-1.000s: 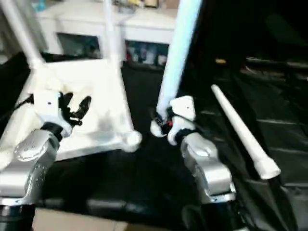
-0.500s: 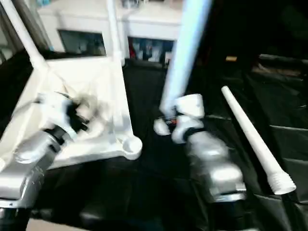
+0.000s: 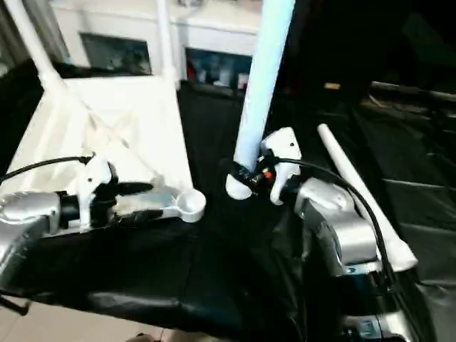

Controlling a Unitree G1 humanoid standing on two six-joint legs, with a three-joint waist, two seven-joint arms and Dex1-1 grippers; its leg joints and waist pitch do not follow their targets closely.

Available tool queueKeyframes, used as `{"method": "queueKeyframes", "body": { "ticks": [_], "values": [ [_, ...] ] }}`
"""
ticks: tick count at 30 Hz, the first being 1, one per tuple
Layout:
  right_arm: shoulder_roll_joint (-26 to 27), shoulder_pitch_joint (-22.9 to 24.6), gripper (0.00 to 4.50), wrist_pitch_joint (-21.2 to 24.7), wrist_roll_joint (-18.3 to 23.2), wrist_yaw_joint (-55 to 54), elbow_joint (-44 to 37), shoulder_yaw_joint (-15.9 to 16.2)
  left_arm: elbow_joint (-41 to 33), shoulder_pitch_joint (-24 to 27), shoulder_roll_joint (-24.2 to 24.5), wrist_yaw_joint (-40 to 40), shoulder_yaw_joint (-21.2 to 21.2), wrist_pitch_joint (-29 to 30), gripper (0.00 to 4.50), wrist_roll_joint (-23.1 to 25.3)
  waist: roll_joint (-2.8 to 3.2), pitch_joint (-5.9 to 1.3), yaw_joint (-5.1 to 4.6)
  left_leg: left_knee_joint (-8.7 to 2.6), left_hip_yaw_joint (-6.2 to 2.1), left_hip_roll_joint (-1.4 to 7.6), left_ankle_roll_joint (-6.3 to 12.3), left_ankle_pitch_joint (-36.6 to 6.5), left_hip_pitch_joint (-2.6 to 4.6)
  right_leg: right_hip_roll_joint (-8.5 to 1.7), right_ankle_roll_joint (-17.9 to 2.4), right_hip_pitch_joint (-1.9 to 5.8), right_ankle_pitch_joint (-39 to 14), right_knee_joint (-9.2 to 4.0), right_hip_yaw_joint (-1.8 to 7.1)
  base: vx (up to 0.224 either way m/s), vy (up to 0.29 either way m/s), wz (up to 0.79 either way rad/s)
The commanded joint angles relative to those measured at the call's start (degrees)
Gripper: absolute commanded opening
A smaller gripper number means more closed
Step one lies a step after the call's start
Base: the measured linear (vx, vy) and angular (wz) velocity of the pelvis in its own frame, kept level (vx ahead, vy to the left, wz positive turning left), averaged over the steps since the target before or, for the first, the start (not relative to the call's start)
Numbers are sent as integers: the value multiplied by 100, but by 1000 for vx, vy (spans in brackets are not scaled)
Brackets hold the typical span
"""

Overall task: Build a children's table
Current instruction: Insert table leg to table base

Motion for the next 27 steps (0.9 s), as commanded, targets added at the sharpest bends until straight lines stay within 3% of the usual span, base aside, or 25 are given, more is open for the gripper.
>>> {"method": "queueKeyframes", "body": {
  "ticks": [1,2,3,5,6,8,10,12,13,14,16,17,18,20,23,27],
  "values": [
    [-151,-84,186,16,61,73,-77,-106,21,-116,52,-179,-133,-45,322,40,68,-307,0,-523,-66,342,19,-885,92,-399,-1348,184,-360,-443,247,0,0,0],
    [-176,-84,186,17,68,84,-78,-124,19,-130,57,-206,-163,-54,311,62,122,-320,6,-512,-67,340,35,-767,84,-404,-1389,201,-186,-419,249,0,0,0],
    [-259,-115,186,45,114,87,-99,-227,287,-316,14,-182,-367,-476,299,450,148,-301,11,-512,-60,336,120,-617,71,-383,-1452,208,109,-433,237,0,0,0],
    [-313,-125,186,45,159,139,-95,-264,682,-550,-68,-141,-491,-905,287,739,109,-283,14,-500,-46,322,193,-529,40,-385,-1440,244,211,-430,248,0,0,0],
    [-347,-94,186,38,144,150,-118,-253,819,-635,-70,-143,-561,-955,285,837,127,-285,30,-495,-58,325,212,-446,27,-416,-1457,266,257,-417,249,0,0,0],
    [-374,-38,186,50,161,208,-177,-228,972,-723,-40,-247,-643,-923,256,872,216,-294,13,-494,-55,339,168,-475,51,-409,-1521,252,346,-423,231,0,0,0],
    [-340,61,186,85,169,221,-338,-176,1053,-709,30,-453,-654,-912,246,798,145,-307,-2,-493,-50,328,189,-397,13,-415,-1590,312,493,-398,236,0,0,0],
    [-248,68,186,128,159,160,-412,-128,1193,-711,151,-601,-697,-1017,236,865,69,-356,-7,-468,-37,310,356,-54,-19,-422,-1595,345,684,-358,240,0,0,0],
    [-177,91,186,100,204,167,-401,-112,1311,-683,180,-619,-682,-1099,236,897,229,-264,10,-488,-56,316,356,-66,-20,-435,-1593,269,641,-372,236,0,0,0],
    [-149,110,186,106,187,140,-390,-72,1307,-589,237,-691,-677,-1055,236,871,133,-412,-26,-450,-15,327,348,-143,35,-404,-1625,328,682,-380,236,0,0,0],
    [-162,112,186,206,260,186,-412,-43,1360,-518,220,-696,-576,-976,236,769,138,-309,-12,-486,-5,335,371,-88,11,-394,-1666,264,739,-381,238,0,0,0],
    [-173,119,186,212,266,196,-415,-45,1392,-518,206,-660,-568,-1010,236,788,141,-295,-4,-486,2,342,373,-148,27,-388,-1674,244,689,-392,242,0,0,0],
    [-207,141,186,134,223,217,-357,-45,1531,-505,207,-518,-587,-1200,236,942,141,-362,25,-475,-2,360,363,-128,45,-399,-1715,270,689,-361,233,0,0,0],
    [-234,127,186,71,198,245,-263,-51,1719,-545,179,-389,-592,-1427,236,1083,198,-310,38,-493,-2,368,330,-268,48,-388,-1680,234,563,-391,227,0,0,0],
    [-283,106,186,65,236,286,-300,-145,1926,-626,92,-350,-537,-1541,236,1072,179,-334,58,-500,9,373,245,-353,61,-402,-1686,251,580,-387,232,0,0,0],
    [-308,162,186,66,201,353,-340,-111,2156,-708,91,-459,-505,-1713,236,1051,143,-349,87,-490,22,369,269,-285,50,-418,-1687,264,665,-368,235,0,0,0]
  ]
}}
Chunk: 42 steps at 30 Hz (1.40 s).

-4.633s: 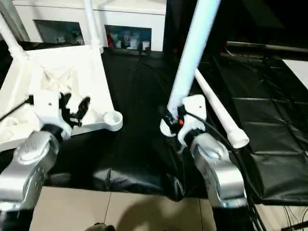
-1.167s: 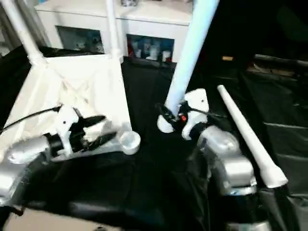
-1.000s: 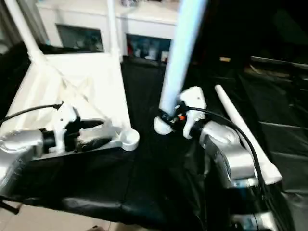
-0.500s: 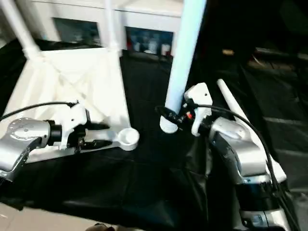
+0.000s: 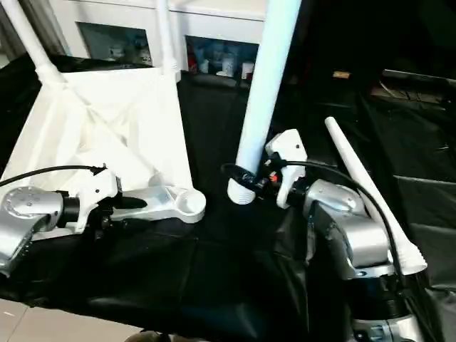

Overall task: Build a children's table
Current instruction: Insert table leg to table base

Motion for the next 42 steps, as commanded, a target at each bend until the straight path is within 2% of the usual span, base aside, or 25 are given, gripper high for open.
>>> {"method": "queueKeyframes", "body": {
  "ticks": [1,4,6,9,16,20,23,26,28,32,36,38,42],
  "values": [
    [-54,36,186,-47,1,72,-123,-47,107,-109,9,-77,97,-102,236,14,42,-408,29,-383,-74,306,261,-324,77,-423,-1664,331,645,-340,235,0,0,0],
    [-95,41,186,-25,21,116,-96,-17,280,-230,-9,-282,95,-146,236,-58,38,-390,40,-391,-65,310,236,-356,82,-422,-1636,317,531,-353,238,0,0,0],
    [-133,18,186,-38,14,144,-64,3,576,-396,-57,-429,58,-289,208,-14,41,-383,39,-392,-62,306,214,-362,82,-416,-1629,313,526,-351,239,0,0,0],
    [-164,-11,186,-34,10,163,-51,4,747,-511,-76,-588,-16,-411,198,39,37,-384,43,-392,-63,316,205,-372,85,-428,-1628,319,536,-347,243,0,0,0],
    [-234,-37,186,8,29,208,-113,-32,1161,-783,-170,-740,-143,-559,140,175,83,-371,40,-394,-66,325,178,-422,90,-438,-1681,318,609,-351,245,0,0,0],
    [-229,-15,186,6,28,178,-148,-34,1377,-873,-196,-804,-191,-627,117,268,75,-368,40,-399,-68,327,164,-443,86,-443,-1686,327,586,-358,246,0,0,0],
    [-212,-8,186,3,20,167,-158,-29,1550,-906,-176,-862,-212,-694,84,348,78,-360,42,-404,-69,332,154,-483,89,-443,-1698,322,549,-367,247,0,0,0],
    [-199,-13,186,-9,15,155,-150,-22,1691,-929,-155,-911,-209,-776,74,405,79,-354,35,-411,-71,334,133,-532,84,-445,-1692,323,469,-376,246,0,0,0],
    [-188,-39,186,-21,16,145,-123,-18,1786,-962,-154,-885,-195,-835,41,444,80,-348,37,-420,-69,338,92,-644,93,-451,-1687,316,314,-387,250,0,0,0],
    [-145,-101,186,8,74,135,-119,-46,1919,-1021,-179,-911,-153,-877,30,430,90,-326,37,-443,-67,346,-8,-862,100,-460,-1634,300,-99,-424,259,0,0,0],
    [-45,-231,186,284,296,85,-138,-144,1982,-1009,-197,-951,-217,-945,0,495,94,-328,31,-452,-71,349,-41,-853,101,-456,-1594,296,-177,-432,264,0,0,0],
    [35,-356,186,502,399,-7,-95,-189,1924,-943,-220,-954,-284,-997,0,574,130,-341,28,-447,-74,349,-41,-776,102,-454,-1642,297,28,-409,260,0,0,0],
    [249,-587,186,958,480,-253,-35,-130,1558,-767,-443,-886,-315,-1026,0,481,119,-349,34,-440,-58,348,-42,-657,97,-456,-1700,304,191,-393,261,0,0,0]
  ]
}}
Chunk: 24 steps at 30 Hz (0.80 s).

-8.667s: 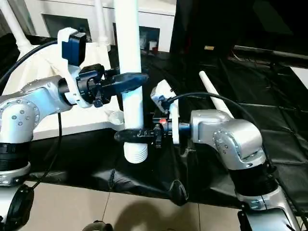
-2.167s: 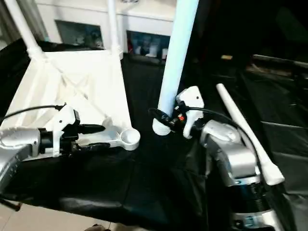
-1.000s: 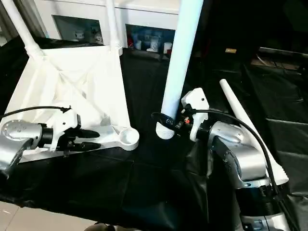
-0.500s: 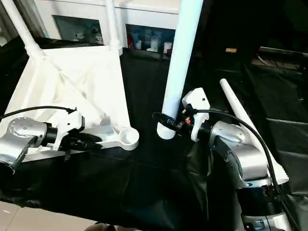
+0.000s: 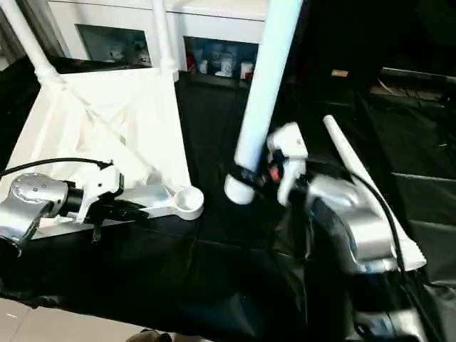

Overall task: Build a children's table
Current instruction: Insert table leg to table base

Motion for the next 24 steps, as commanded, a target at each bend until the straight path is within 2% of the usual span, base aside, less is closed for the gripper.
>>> {"method": "queueKeyframes", "body": {
  "ticks": [1,2,3,6,8,12,18,24],
  "values": [
    [100,-91,186,230,99,-112,-45,19,-127,144,-183,46,-124,-35,0,60,28,-388,15,-426,-87,325,29,-618,77,-457,-1696,302,236,-406,261,0,0,0],
    [130,-107,186,270,109,-126,-50,40,-156,146,-226,58,-134,-72,0,56,41,-392,33,-420,-83,326,57,-544,79,-457,-1689,299,327,-397,262,0,0,0],
    [165,-120,186,312,110,-135,-49,82,-213,155,-309,48,-130,-88,0,10,16,-408,56,-410,-73,325,97,-451,87,-452,-1680,301,471,-387,261,0,0,0],
    [246,-167,186,467,48,-166,12,289,-368,136,-566,102,-149,-141,0,-44,18,-409,84,-404,-70,318,168,-286,68,-451,-1655,305,652,-364,254,0,0,0],
    [249,-179,186,508,13,-162,42,361,-377,119,-613,127,-165,-152,0,-28,36,-410,105,-404,-68,331,172,-295,79,-456,-1667,292,619,-369,249,0,0,0],
    [224,-206,186,630,-115,-148,82,547,-447,87,-739,124,-199,-148,0,-11,10,-396,161,-414,-58,332,126,-395,84,-464,-1558,281,374,-388,258,0,0,0],
    [233,-249,186,747,-85,-145,61,586,-461,57,-853,174,-181,-100,0,62,-10,-403,170,-416,-59,326,98,-354,68,-468,-1450,284,287,-390,257,0,0,0],
    [313,-333,186,498,-277,-190,370,734,-481,42,-905,194,-175,-121,0,106,-9,-400,163,-421,-54,326,39,-443,74,-475,-1438,265,81,-416,258,0,0,0]
  ]
}}
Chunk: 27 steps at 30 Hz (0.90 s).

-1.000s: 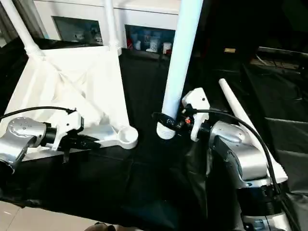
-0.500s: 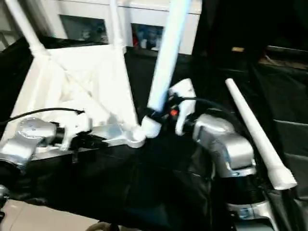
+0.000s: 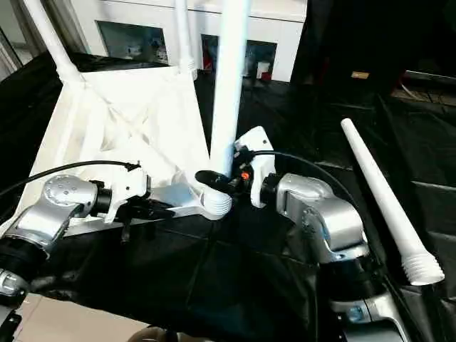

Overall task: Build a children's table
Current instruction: Insert table leg to table base

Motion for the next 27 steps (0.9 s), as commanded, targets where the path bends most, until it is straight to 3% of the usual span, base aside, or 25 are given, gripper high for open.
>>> {"method": "queueKeyframes", "body": {
  "ticks": [1,9,15,22,27],
  "values": [
    [66,-102,186,-169,-81,-70,132,18,-132,35,-232,-71,-140,-97,0,-124,-29,-396,-55,-405,-72,329,28,-454,95,-460,-1439,260,82,-388,263,0,0,0],
    [355,-328,186,-598,-222,-106,796,-16,-319,43,-272,-107,-101,-58,0,-118,-67,-357,-76,-417,-69,325,108,-382,76,-445,-1417,252,200,-375,256,0,0,0],
    [348,-352,186,-722,-249,-14,987,-6,-385,62,-250,-114,-73,-20,0,-123,-53,-333,-89,-438,-78,331,99,-533,78,-458,-1375,245,-133,-413,257,0,0,0],
    [388,-206,186,-815,-171,155,1226,-108,-324,25,-273,-50,-18,-12,0,-116,-41,-336,-89,-438,-74,338,118,-531,80,-463,-1424,238,-42,-413,257,0,0,0],
    [446,-64,186,-1185,-164,104,1507,-275,-198,-56,-290,48,55,-32,0,-107,-37,-322,-94,-455,-76,345,76,-671,82,-472,-1422,232,-259,-444,265,0,0,0]
  ]
}}
